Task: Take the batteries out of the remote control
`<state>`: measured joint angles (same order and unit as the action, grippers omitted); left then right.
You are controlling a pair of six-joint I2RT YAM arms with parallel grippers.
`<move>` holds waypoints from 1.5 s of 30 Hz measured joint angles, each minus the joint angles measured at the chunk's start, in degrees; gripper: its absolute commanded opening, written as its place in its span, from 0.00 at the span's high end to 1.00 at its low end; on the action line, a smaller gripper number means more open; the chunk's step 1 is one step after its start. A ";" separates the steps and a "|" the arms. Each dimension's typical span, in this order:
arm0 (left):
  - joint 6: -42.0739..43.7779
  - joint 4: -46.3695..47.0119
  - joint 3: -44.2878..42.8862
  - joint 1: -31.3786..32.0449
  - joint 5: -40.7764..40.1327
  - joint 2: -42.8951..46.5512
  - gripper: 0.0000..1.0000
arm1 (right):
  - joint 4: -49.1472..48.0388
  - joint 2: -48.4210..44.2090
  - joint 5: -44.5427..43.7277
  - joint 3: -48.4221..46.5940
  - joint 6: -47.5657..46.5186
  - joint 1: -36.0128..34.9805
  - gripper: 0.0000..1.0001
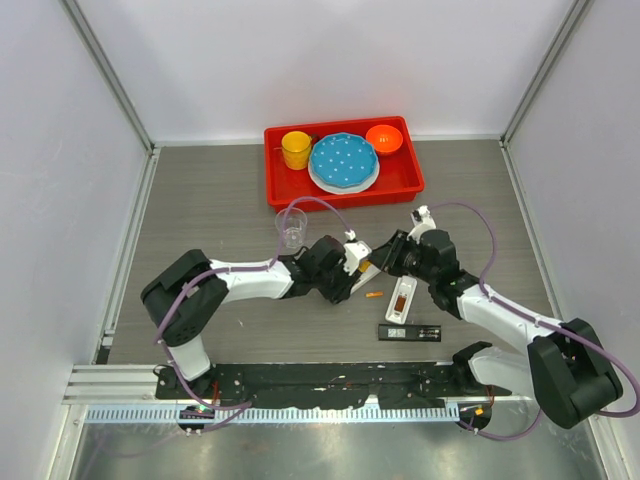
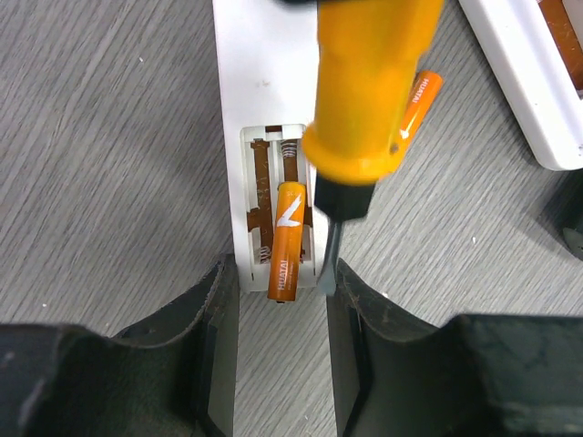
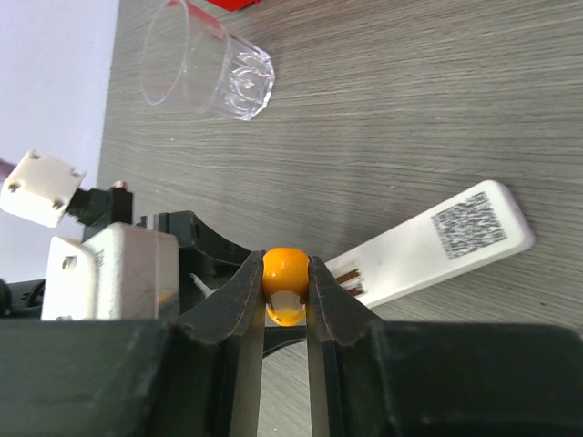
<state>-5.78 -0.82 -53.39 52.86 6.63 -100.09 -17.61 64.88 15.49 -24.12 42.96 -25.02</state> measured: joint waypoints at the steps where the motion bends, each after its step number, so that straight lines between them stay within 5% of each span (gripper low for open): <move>1: 0.00 0.13 0.24 0.00 0.00 0.20 0.37 | 0.37 -0.04 -0.52 -0.09 -0.42 0.00 0.99; 3: -0.33 0.35 1.22 -0.07 0.00 1.16 0.19 | 2.47 -0.63 -2.43 -0.81 -1.81 0.00 0.99; 6: -0.33 0.90 2.95 -0.20 0.07 3.37 0.11 | 4.00 -1.18 -4.61 -1.88 -3.45 0.00 0.99; 23: -6.49 10.58 13.00 -5.64 1.79 17.05 0.17 | 9.03 4.87 -10.73 -8.28 -10.95 -0.37 0.99; 45: -8.83 12.63 15.30 -6.12 -5.64 19.85 0.19 | 15.56 8.46 -12.85 -12.85 -14.43 -6.93 0.99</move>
<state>-14.61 11.81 -38.09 46.74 0.99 -80.25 -2.04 73.34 2.63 -36.97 28.53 -31.94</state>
